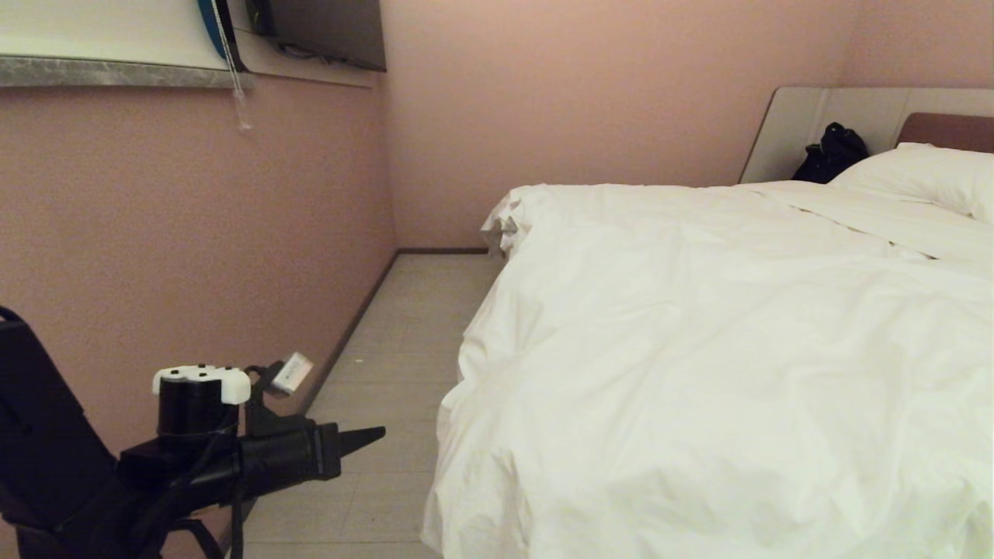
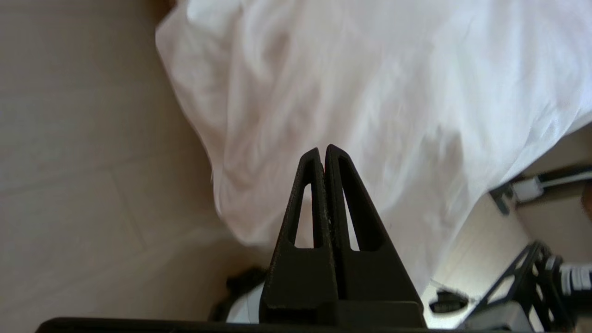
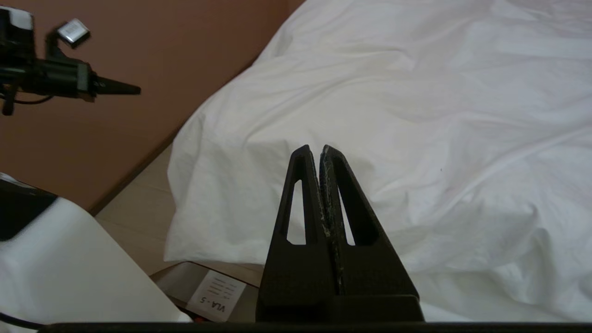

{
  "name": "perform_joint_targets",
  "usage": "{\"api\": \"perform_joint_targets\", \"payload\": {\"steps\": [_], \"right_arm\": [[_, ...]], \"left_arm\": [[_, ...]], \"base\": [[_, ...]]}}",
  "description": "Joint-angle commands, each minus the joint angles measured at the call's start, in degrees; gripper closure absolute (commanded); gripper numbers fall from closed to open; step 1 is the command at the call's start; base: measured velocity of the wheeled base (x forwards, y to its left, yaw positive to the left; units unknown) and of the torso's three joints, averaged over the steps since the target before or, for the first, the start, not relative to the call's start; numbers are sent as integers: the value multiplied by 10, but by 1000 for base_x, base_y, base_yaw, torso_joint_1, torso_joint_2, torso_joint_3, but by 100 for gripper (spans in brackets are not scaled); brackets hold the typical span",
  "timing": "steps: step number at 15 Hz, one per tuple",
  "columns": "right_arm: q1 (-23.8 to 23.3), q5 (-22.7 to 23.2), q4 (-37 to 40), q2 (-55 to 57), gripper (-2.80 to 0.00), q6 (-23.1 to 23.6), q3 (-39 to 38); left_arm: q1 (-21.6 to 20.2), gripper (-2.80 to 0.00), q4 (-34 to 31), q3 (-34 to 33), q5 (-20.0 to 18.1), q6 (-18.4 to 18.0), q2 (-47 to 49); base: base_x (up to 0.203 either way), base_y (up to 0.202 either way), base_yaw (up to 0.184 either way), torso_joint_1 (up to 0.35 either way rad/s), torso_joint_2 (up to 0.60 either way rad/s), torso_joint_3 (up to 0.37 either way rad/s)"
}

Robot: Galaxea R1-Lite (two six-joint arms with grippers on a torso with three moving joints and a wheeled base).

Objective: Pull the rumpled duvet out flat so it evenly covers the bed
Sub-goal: Flatten the corners of the folded blanket

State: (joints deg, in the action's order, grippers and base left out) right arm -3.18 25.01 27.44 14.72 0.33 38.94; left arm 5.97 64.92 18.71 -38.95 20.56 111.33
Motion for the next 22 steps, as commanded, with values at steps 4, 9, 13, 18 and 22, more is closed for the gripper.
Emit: {"api": "perform_joint_targets", "payload": {"steps": [4,9,13,18,22], "right_arm": [[15,-13,-70,-60,0,6,-86],[18,-106,-193,-120,0,56,-241],[19,-214,-264,-146,0,49,-314],[19,-236,-274,-147,0,28,-389],[19,-237,-274,-147,0,21,-389]], "left_arm": [[0,0,67,-13,0,35,27],[5,0,70,-7,2,76,22],[19,0,70,-5,6,99,20],[26,0,69,-8,6,114,13],[53,0,68,-9,5,130,5]], "base": [[0,0,0,0,0,0],[0,0,0,0,0,0],[0,0,0,0,0,0],[0,0,0,0,0,0],[0,0,0,0,0,0]]}}
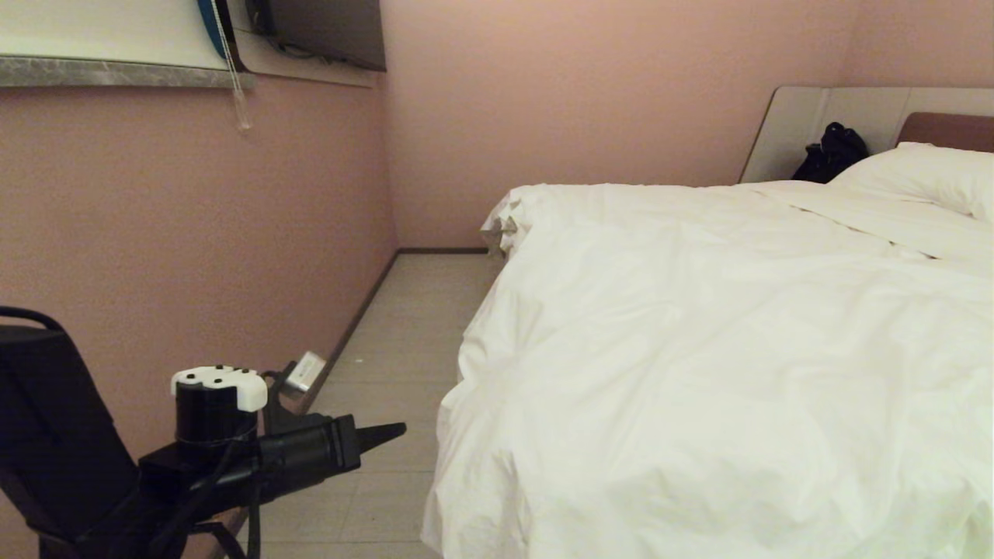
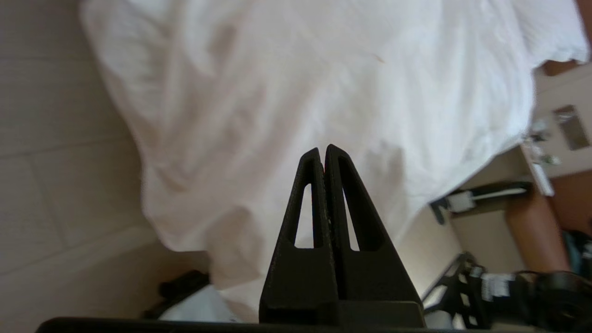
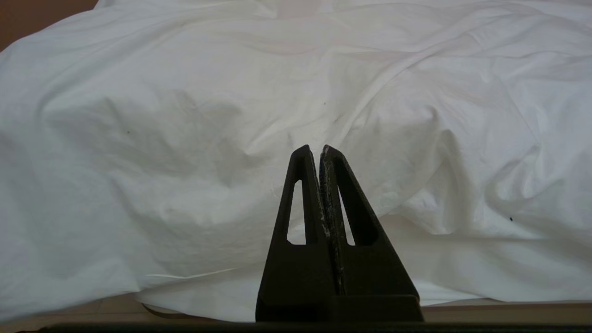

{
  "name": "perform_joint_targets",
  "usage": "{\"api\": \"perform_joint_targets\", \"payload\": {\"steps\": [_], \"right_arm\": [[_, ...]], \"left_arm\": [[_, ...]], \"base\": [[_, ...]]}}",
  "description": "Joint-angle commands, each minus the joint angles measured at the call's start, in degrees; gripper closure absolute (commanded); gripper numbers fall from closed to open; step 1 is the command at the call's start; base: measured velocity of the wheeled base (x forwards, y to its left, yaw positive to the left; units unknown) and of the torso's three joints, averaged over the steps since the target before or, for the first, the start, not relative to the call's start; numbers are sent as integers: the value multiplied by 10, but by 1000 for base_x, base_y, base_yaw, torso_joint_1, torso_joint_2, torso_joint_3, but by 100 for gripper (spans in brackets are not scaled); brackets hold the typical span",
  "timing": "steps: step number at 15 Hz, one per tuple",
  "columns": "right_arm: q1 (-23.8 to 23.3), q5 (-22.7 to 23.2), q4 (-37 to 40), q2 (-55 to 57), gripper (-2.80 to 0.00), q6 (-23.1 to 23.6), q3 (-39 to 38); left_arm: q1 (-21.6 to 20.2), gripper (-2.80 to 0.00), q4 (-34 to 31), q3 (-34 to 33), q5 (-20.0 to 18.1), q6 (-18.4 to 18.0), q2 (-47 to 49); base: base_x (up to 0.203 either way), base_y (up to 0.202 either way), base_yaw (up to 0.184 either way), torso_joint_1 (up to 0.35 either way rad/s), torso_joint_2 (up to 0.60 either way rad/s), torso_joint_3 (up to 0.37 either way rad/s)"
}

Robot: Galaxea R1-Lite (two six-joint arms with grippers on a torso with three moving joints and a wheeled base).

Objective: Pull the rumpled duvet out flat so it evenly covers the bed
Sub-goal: Flatten the corners of the folded blanket

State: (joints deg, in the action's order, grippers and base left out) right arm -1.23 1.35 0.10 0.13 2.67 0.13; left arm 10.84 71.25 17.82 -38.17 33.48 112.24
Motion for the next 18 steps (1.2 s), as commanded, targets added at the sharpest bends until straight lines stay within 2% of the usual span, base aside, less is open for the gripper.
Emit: {"api": "perform_joint_targets", "payload": {"steps": [1,3,6,9,11,13,16,18], "right_arm": [[0,0,0,-1,0,-8,-1],[0,0,0,-1,0,-9,-1],[-1,0,0,-1,0,-9,-1],[0,0,0,-1,0,-9,-1],[-1,0,0,0,0,-9,-1],[-1,0,0,0,0,-9,-1],[0,0,0,0,0,-9,-1],[0,0,0,0,0,-9,-1]], "left_arm": [[12,0,3,0,-2,10,-7],[22,0,1,0,-1,20,-7],[61,0,-1,3,0,33,-3],[103,0,-3,7,5,31,5],[122,0,-3,12,7,22,16],[146,0,-3,16,11,-2,33],[195,0,-3,30,61,-35,57],[209,0,-3,34,70,-47,63]], "base": [[0,0,0,0,0,0],[0,0,0,0,0,0],[0,0,0,0,0,0],[0,0,0,0,0,0],[0,0,0,0,0,0],[0,0,0,0,0,0],[0,0,0,0,0,0],[0,0,0,0,0,0]]}}
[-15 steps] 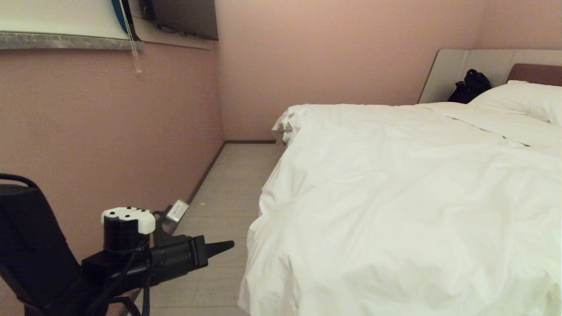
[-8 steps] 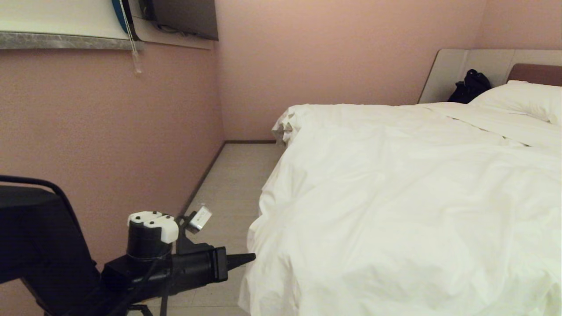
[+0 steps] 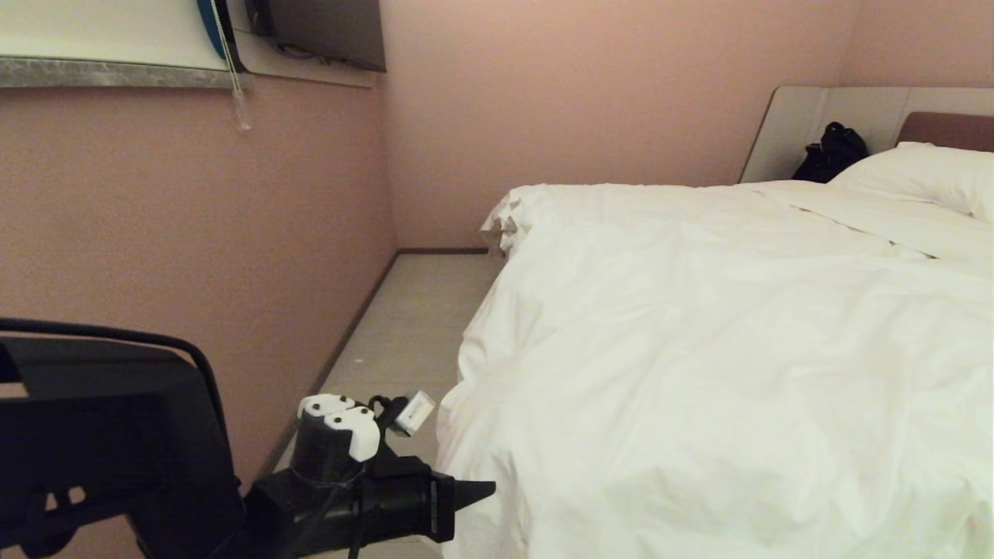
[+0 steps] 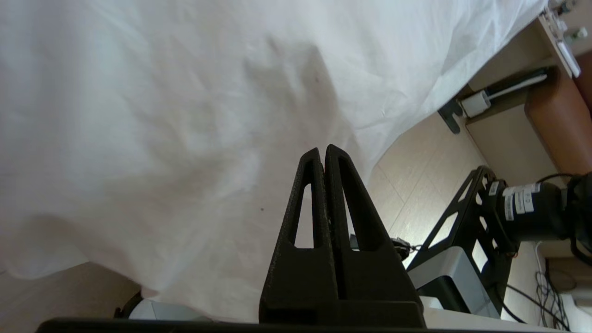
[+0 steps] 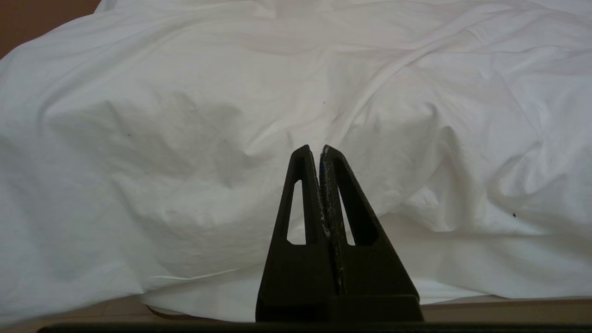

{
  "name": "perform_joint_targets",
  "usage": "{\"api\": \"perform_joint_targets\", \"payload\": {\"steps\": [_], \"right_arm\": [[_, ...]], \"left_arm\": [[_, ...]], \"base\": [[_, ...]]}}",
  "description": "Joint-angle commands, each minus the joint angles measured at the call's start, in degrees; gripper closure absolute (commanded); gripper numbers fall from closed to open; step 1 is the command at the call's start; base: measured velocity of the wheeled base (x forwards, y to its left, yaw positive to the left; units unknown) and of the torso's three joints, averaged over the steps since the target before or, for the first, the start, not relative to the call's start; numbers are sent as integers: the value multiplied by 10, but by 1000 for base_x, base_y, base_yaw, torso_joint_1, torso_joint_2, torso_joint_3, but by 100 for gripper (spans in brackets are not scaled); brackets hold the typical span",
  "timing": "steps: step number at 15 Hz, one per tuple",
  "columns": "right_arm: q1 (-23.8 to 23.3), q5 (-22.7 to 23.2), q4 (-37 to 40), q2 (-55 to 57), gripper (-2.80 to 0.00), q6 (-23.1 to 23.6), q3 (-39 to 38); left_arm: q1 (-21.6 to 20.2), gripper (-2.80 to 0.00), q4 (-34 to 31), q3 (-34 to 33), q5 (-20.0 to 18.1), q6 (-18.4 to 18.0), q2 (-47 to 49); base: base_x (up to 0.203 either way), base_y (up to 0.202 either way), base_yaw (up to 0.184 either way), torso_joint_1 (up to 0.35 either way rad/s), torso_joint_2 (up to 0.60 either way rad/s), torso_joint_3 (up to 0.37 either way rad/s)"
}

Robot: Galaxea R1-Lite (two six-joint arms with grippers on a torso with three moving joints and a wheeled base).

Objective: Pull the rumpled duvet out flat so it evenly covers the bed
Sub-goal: Flatten the corners of the folded blanket

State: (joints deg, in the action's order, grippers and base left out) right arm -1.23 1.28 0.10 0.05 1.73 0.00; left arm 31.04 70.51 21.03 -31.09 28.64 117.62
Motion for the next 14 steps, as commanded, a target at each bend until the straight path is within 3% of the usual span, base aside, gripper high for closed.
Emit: {"api": "perform_joint_targets", "payload": {"steps": [1,5,7,9,10,14], "right_arm": [[0,0,0,0,0,0,0],[-1,0,0,0,0,0,0],[0,0,0,0,0,0,0],[0,0,0,0,0,0,0],[0,0,0,0,0,0,0],[0,0,0,0,0,0,0]], "left_arm": [[8,0,4,2,-1,1,6],[13,0,-5,5,-1,-15,7],[13,0,-39,13,1,-63,9],[13,0,-66,27,29,-82,8],[13,0,-77,36,46,-86,10],[13,0,-79,44,55,-89,9]], "base": [[0,0,0,0,0,0],[0,0,0,0,0,0],[0,0,0,0,0,0],[0,0,0,0,0,0],[0,0,0,0,0,0],[0,0,0,0,0,0]]}}
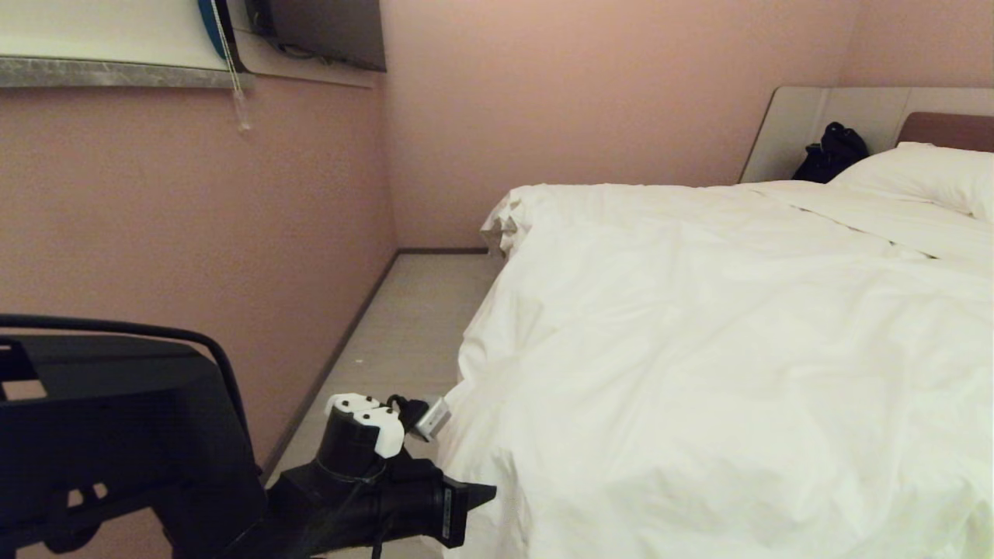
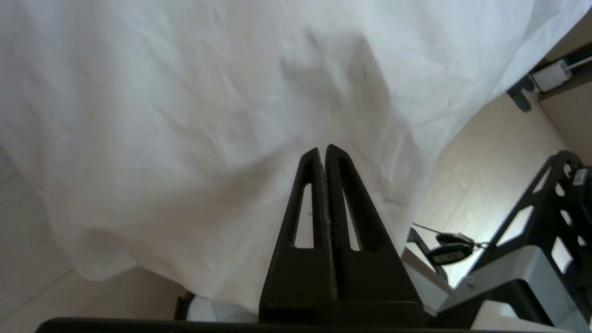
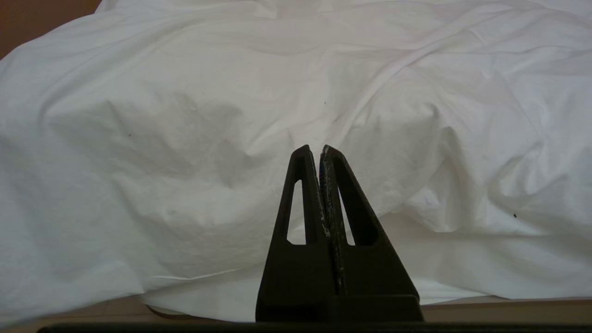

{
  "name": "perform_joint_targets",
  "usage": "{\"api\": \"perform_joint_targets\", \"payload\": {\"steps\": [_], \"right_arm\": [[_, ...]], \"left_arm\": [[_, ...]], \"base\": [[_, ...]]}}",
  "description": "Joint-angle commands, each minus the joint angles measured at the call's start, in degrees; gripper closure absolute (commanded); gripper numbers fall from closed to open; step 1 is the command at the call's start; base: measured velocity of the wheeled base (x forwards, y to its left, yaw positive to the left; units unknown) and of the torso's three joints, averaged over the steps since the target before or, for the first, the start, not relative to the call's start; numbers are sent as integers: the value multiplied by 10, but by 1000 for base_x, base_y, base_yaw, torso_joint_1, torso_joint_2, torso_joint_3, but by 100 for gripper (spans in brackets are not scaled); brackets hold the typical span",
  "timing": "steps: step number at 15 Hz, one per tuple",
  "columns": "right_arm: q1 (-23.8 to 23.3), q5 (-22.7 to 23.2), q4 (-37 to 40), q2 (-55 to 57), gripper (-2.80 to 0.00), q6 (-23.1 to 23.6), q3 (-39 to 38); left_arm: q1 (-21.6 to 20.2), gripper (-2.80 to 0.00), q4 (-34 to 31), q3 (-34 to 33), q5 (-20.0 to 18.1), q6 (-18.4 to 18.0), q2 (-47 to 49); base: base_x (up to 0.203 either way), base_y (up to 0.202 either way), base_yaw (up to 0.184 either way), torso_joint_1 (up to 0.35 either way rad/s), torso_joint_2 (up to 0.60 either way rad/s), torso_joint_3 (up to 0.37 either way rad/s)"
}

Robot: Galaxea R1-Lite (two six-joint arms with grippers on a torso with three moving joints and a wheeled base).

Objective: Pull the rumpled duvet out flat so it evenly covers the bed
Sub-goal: Flatten the corners of the folded blanket

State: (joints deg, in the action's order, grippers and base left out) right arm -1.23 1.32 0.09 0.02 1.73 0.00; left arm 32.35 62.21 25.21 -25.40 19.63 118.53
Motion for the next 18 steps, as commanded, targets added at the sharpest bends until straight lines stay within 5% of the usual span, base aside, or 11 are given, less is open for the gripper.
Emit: {"api": "perform_joint_targets", "payload": {"steps": [1,12,18], "right_arm": [[-1,0,0,0,0,0,0],[-1,0,0,0,0,0,0],[-1,0,0,0,0,0,0]], "left_arm": [[0,-280,7,1,4,1,-1],[-4,-280,11,10,7,1,-61],[-13,-280,-19,93,7,-1,-42]], "base": [[0,0,0,0,0,0],[0,0,0,0,0,0],[0,0,0,0,0,0]]}}
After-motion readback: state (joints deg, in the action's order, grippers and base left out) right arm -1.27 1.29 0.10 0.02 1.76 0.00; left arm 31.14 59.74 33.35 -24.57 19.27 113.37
